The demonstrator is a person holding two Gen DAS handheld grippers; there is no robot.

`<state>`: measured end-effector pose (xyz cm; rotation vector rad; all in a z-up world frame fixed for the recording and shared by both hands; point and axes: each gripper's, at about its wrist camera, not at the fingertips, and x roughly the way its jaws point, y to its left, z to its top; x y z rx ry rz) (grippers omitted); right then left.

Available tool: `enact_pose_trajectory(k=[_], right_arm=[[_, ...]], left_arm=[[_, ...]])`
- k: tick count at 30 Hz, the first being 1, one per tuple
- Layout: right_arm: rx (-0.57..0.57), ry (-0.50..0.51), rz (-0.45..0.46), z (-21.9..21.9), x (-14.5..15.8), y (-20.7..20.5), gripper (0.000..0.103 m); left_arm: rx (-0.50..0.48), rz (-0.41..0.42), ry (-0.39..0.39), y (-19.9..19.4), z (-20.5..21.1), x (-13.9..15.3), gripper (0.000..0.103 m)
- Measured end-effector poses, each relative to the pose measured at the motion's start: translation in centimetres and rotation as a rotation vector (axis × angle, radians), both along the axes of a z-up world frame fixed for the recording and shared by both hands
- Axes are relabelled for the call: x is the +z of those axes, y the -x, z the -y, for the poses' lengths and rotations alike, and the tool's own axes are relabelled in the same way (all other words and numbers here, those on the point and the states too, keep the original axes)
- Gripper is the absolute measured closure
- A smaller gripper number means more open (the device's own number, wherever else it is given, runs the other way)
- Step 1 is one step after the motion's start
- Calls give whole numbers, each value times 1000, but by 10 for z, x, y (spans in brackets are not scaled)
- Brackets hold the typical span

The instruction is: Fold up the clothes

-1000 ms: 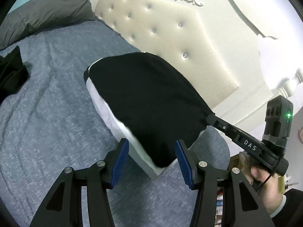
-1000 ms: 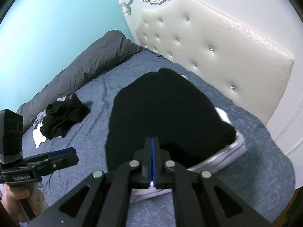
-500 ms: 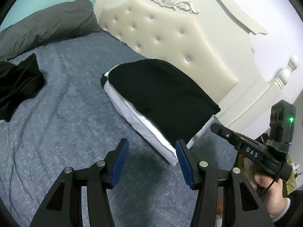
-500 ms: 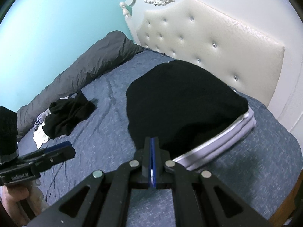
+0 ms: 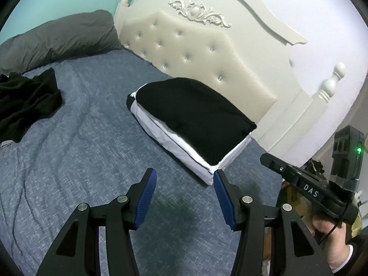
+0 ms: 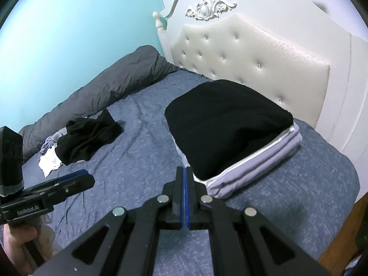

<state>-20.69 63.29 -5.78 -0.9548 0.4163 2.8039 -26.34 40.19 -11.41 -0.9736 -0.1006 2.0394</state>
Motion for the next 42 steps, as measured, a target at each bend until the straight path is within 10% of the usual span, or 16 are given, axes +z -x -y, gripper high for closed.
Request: enact_pose_trajectory(k=[42], right_arm=[[-28,-47,-75,72,74,-178,103]], left_arm=[[-4,-176,-40,-173,78,98,43]])
